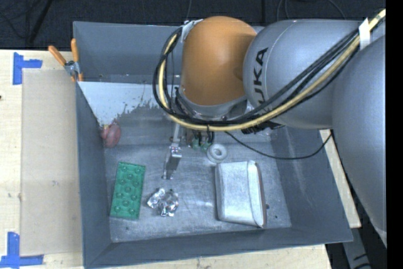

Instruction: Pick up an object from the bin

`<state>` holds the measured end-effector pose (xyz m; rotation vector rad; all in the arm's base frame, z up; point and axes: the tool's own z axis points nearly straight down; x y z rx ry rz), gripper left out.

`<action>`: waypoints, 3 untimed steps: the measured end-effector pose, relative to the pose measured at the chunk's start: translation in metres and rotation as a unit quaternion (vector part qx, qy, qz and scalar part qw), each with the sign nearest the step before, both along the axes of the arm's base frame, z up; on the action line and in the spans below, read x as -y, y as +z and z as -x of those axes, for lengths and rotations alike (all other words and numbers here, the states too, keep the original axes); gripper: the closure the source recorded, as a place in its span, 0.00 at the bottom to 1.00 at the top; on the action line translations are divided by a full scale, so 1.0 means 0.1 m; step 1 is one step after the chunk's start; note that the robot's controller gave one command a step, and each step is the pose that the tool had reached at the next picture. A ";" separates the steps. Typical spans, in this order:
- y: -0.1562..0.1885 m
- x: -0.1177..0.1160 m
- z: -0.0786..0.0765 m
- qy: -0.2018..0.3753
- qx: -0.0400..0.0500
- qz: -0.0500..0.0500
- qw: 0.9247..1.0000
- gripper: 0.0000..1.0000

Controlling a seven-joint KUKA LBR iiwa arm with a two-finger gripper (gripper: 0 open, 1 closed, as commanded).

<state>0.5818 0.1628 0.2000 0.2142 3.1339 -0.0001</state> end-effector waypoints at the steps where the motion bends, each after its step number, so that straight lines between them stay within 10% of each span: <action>1: -1.29 -0.36 0.18 0.067 0.000 0.000 0.998 0.00; 2: -1.24 -0.35 0.15 0.064 0.004 -0.001 0.998 1.00; 3: -1.24 -0.27 0.17 0.073 0.008 -0.004 0.997 1.00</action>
Offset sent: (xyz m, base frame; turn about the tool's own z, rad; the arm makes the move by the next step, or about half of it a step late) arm -0.0178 0.0348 -0.1268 -0.1333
